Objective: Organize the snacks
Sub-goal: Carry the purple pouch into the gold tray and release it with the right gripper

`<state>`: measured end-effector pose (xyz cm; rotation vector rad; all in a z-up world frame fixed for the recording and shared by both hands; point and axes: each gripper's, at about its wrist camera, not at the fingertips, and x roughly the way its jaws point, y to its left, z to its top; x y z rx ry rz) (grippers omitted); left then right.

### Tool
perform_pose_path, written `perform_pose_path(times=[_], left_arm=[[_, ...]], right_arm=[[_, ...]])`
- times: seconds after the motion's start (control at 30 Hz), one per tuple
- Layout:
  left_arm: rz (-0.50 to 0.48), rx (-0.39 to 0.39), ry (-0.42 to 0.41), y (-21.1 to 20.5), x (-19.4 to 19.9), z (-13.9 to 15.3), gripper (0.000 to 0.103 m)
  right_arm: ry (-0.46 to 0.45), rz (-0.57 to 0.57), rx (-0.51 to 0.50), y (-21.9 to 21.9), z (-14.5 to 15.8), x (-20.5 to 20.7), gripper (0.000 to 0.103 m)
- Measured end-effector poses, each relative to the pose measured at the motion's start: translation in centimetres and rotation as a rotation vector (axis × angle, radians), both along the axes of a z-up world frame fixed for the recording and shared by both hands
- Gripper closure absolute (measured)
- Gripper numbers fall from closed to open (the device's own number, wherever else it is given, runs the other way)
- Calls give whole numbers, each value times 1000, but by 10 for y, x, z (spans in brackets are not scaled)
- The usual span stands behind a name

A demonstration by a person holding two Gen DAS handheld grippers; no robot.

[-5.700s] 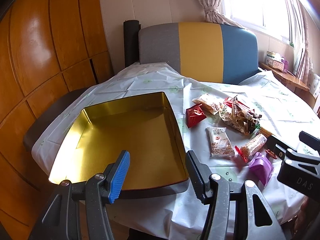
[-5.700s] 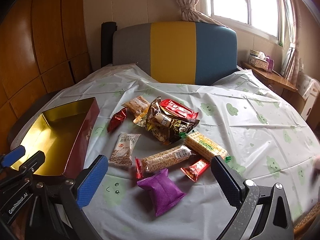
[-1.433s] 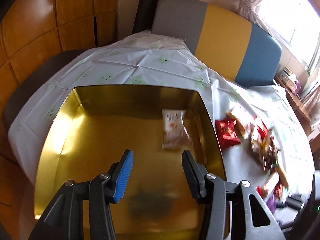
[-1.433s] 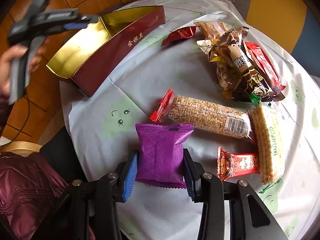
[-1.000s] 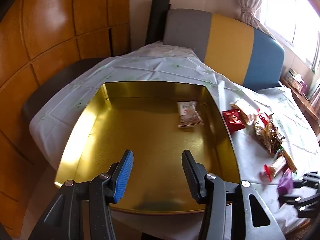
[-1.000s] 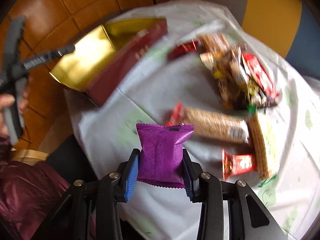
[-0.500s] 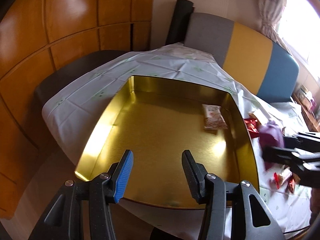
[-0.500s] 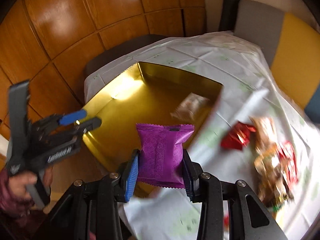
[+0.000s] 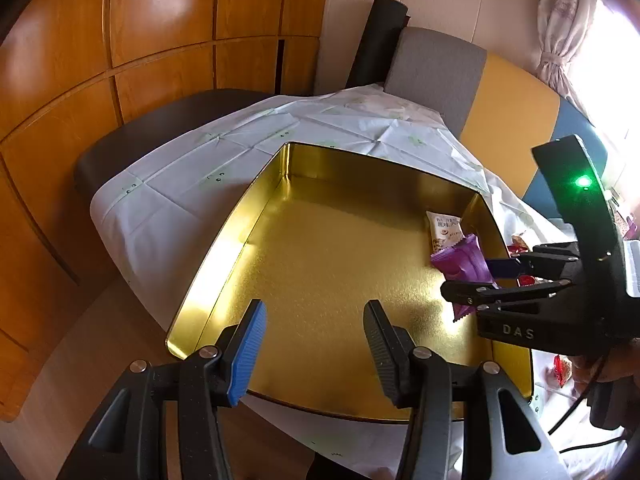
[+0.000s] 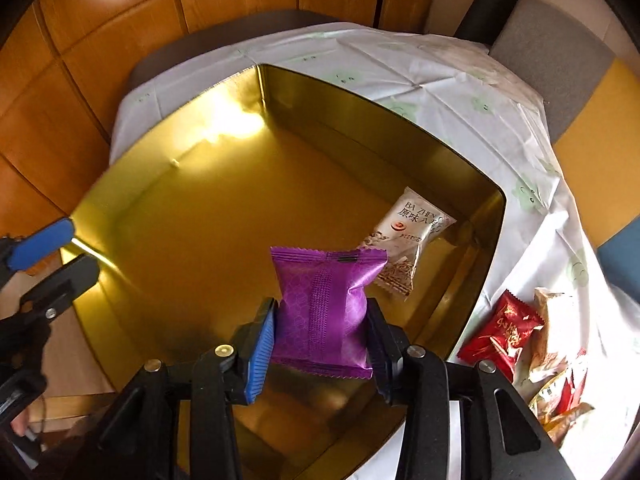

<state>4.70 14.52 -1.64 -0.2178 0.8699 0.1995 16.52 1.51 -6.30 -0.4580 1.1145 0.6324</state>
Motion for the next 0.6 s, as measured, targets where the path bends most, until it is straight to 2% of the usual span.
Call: perform_pose_path(times=[0.13,0.2,0.47,0.6], left_arm=[[-11,4,2,-4,0,-1,52],[-16,5,2,-6,0,0,52],[-40,-3,-5,-13,-1,0,52],[-59,-9,-17,-19,-3,3,52]], right_arm=[[-13,-30,-3,-4,-3,2,53],[-23,-49,42,-10,3,1,38],[-101,-112,189,-39,35,-16,38],[-137,-147,231,-59,48,-25,38]])
